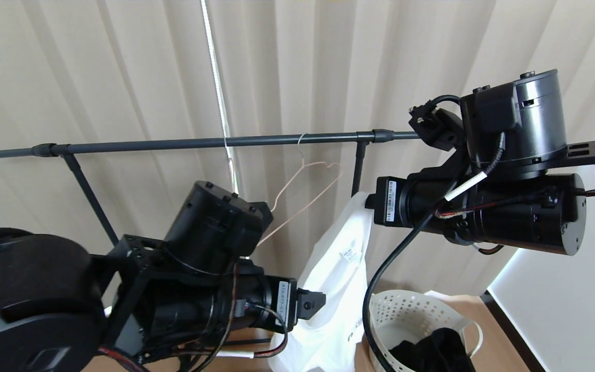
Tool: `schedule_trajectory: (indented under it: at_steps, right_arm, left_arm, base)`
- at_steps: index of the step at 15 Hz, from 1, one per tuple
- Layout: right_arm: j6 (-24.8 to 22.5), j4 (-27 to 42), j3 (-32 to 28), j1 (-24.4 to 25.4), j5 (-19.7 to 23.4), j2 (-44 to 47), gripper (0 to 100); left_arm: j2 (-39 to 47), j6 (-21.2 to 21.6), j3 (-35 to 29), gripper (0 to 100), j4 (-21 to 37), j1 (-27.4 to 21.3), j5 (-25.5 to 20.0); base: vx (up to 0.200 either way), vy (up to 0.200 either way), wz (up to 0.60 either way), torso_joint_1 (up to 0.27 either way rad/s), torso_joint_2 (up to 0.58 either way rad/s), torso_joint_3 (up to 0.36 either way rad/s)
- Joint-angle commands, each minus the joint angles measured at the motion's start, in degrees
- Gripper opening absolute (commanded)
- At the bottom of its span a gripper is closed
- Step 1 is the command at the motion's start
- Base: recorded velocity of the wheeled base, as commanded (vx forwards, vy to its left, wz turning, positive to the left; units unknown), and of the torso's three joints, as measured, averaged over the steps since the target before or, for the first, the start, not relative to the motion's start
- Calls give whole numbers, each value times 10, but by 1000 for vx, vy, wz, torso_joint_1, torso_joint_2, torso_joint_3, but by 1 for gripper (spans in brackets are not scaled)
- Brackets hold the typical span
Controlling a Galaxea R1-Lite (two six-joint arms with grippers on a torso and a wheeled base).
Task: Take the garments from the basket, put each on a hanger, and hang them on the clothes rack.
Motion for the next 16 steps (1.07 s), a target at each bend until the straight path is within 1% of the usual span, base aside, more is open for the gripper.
schedule_trajectory:
  at_steps: [1,2,3,4,8,11,12,13,15,16]
  right_arm:
    - [0,0,0,6,-1,-1,0]
    - [-1,0,0,6,-1,-1,0]
    - [-1,0,1,11,-8,-6,0]
    - [-1,0,2,14,-16,-8,0]
    - [-3,3,17,23,-21,-33,0]
    - [-9,9,26,28,-21,-62,0]
    - [-20,10,31,28,-21,-78,0]
    - [-42,9,44,28,-21,-91,0]
    - [-67,7,62,26,-22,-102,0]
    - [-74,7,65,25,-21,-103,0]
  left_arm:
    - [63,-1,-31,100,0,-4,2]
    - [79,-3,-43,100,-1,-4,5]
    - [99,-35,-60,100,0,-3,15]
    - [104,-41,-66,100,0,-3,25]
    - [116,-43,-60,100,1,6,74]
    - [119,-43,-52,100,1,7,79]
    - [119,-43,-44,100,0,7,79]
    - [119,-43,-34,100,0,7,80]
    - [117,-45,-28,100,0,7,84]
    - [116,-50,-29,0,0,8,89]
  base:
    - [0,0,0,0,0,0]
    - [0,0,0,0,0,0]
    - [0,0,0,0,0,0]
    - [0,0,0,0,0,0]
    - [0,0,0,0,0,0]
    - [0,0,0,0,0,0]
    - [0,0,0,0,0,0]
    - [0,0,0,0,0,0]
    - [0,0,0,0,0,0]
    - [0,0,0,0,0,0]
